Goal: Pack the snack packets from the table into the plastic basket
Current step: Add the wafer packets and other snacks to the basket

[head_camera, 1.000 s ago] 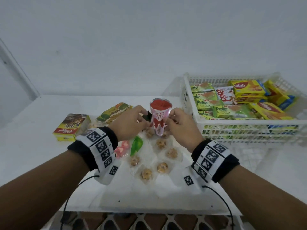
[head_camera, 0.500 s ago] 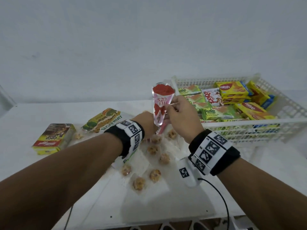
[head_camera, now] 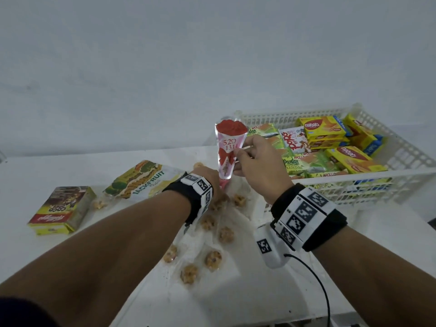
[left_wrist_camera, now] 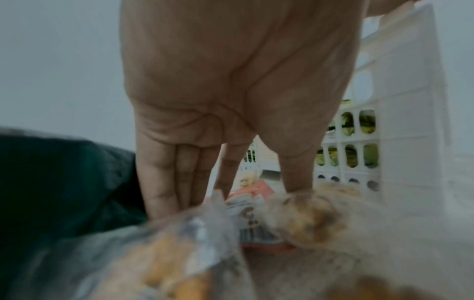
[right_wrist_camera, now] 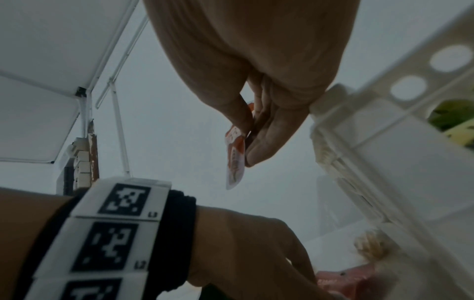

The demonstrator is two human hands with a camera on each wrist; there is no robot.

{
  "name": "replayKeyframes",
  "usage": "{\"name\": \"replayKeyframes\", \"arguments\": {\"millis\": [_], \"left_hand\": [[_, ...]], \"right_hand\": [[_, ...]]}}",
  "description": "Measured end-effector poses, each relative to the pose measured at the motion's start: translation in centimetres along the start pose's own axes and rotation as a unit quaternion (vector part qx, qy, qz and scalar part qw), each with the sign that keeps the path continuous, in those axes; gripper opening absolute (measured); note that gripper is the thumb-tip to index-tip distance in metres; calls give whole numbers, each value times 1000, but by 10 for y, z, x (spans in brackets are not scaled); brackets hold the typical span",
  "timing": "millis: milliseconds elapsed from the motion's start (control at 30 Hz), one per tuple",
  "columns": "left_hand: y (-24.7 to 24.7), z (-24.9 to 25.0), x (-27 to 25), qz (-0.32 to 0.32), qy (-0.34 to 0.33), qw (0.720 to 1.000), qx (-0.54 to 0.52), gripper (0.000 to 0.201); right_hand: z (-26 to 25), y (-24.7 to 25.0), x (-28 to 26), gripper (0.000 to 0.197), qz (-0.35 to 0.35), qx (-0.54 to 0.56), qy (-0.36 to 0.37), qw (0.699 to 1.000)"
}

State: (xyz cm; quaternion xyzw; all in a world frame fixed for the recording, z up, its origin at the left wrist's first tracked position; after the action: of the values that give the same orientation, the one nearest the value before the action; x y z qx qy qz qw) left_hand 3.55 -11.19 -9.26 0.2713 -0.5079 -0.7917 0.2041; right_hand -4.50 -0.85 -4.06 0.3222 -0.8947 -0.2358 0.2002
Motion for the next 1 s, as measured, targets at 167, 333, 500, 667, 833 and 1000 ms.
{"name": "replayKeyframes", "arguments": {"millis": [167,333,500,667,833,1000], "left_hand": [[-11,0,9,-27,-28,999,18,25],[-11,-6,8,-38,-31,998,46,33],[23,-25,0,50,-4,992,-116,20],[70,-63,-24,155,15,873,-463,13],[70,-68,-53,101,-9,718,-689,13],[69,-63,-72,80,-37,690,-719,14]], "right_hand": [[0,-2,0,6,-3,-6,2,1000],[0,-1,-1,6,-4,2,-3,1000],[-5,1,-5,8,-23,36,-9,999],[-17,-5,-6,8,-41,50,-2,998],[-32,-25,-5,9,-57,55,0,997],[-45,-41,-9,8,-46,42,16,998]]}}
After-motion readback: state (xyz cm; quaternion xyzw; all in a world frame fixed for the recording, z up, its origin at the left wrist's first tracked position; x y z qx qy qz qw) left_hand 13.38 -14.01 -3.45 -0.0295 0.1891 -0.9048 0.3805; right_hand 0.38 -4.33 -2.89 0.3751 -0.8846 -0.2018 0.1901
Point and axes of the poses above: each hand's wrist, its own x-axis towards the middle knuckle, its own y-axis out of the back of the hand, z = x × y, the point moved 7 cm from there along x, towards the middle knuckle, and after that the axes turned 13 degrees about -x, right-handed, at the moved point
